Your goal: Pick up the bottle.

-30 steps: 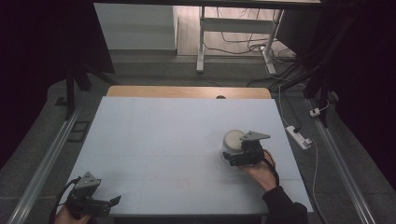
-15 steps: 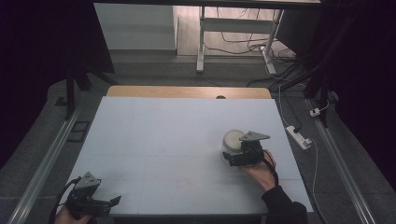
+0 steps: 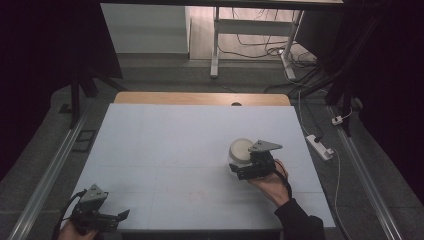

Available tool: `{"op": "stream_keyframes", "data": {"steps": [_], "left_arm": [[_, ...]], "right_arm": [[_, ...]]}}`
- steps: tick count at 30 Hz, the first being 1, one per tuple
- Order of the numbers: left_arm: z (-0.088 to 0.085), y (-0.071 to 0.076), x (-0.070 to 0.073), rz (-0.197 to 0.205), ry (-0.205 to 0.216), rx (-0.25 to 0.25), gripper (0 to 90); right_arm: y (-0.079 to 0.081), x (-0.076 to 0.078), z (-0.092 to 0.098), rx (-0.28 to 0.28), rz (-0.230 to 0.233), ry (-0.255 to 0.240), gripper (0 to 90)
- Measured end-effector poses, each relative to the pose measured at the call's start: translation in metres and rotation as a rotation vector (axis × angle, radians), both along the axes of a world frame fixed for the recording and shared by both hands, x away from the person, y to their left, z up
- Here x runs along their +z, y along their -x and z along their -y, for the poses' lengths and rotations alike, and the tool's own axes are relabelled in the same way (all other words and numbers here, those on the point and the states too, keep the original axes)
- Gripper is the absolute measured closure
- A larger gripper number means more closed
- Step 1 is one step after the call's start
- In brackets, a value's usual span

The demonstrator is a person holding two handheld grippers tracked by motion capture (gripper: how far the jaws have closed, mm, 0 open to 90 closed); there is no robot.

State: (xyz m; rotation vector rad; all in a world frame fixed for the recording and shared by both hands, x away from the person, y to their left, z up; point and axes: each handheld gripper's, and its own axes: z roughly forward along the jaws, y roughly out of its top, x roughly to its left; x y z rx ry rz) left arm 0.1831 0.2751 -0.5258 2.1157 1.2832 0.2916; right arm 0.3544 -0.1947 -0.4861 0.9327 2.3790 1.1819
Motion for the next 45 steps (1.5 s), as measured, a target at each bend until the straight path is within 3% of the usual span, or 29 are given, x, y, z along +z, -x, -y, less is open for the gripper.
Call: {"op": "stream_keyframes", "data": {"steps": [13,45], "left_arm": [[0.0,0.0,0.0,-0.003,0.0,-0.001,1.9],[0.0,0.0,0.0,-0.002,-0.001,-0.005,1.8]], "right_arm": [[0.005,0.002,-0.027,0.066,-0.024,-0.032,6.0],[0.016,-0.003,-0.087,0.18,-0.03,-0.026,6.1]]}}
